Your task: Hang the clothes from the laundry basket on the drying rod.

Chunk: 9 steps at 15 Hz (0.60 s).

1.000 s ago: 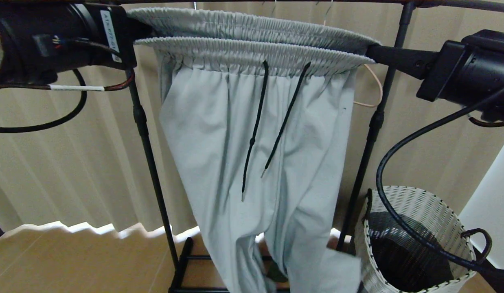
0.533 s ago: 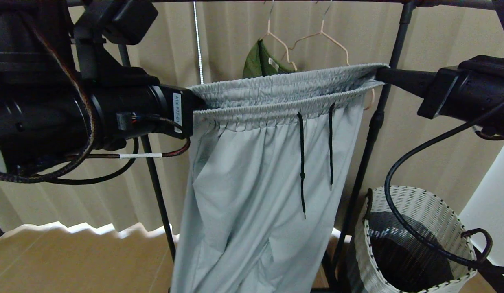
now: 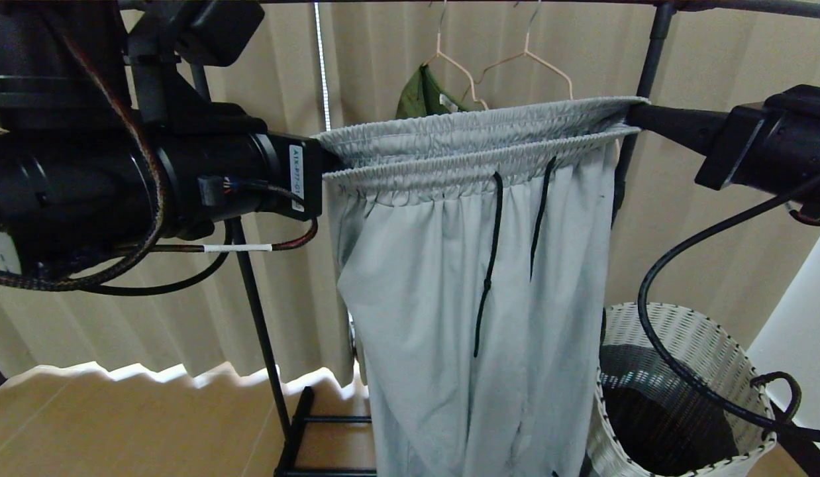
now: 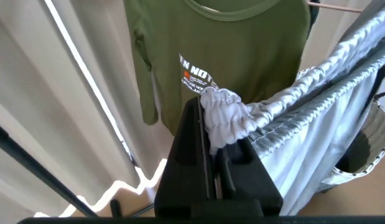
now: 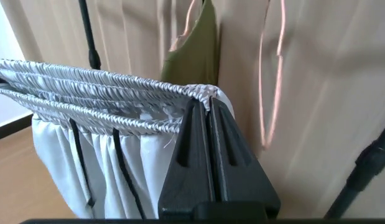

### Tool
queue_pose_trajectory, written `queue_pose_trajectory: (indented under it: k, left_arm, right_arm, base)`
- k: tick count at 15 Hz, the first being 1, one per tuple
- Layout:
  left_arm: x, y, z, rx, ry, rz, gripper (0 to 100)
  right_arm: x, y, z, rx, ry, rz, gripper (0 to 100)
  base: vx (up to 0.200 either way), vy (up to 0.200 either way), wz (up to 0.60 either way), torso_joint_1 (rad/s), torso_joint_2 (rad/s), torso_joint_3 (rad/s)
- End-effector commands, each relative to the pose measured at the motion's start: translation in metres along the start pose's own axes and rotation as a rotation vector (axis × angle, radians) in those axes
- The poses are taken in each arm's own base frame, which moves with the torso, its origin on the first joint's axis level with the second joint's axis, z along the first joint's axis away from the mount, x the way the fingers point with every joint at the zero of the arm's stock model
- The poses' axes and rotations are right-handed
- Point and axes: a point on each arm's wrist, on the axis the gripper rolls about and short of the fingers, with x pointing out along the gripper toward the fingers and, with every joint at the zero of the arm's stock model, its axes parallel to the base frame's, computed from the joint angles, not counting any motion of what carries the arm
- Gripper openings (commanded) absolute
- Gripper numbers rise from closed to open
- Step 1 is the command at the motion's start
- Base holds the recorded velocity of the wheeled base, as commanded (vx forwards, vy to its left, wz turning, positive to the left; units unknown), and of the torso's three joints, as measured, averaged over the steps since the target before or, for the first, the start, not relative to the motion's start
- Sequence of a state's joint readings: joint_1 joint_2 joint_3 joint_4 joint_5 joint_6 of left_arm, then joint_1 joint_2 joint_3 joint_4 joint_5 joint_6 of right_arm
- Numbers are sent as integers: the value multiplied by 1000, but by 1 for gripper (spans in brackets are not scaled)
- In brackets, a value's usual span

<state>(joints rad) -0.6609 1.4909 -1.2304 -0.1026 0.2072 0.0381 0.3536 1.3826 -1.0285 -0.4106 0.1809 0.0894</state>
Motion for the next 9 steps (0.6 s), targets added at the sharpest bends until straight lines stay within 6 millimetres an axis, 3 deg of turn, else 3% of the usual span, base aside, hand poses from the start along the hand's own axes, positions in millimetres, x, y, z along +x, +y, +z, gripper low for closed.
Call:
queue_pose_trajectory:
  k: [1,5,8,9]
  left_arm:
    - [5,-1,-1,1,6,2,0]
    - [25,-5,6,-1,-6,3,0]
    - [50,-9,20,-9,-42,4,0]
    - [68,-11,27,-14,-62,11,0]
  right_arm:
    - [-2,-6,1,-14,-1,-27,0]
    - [-30,-8,12,-47,-8,-63,0]
    - [-70,4,17,-43,16,-45,0]
    - [-90,11,12,-37,40,4,0]
  base:
    - [0,0,0,0,0,0]
    - [0,0,0,0,0,0]
    - [0,0,0,0,0,0]
    - [0,0,0,0,0,0]
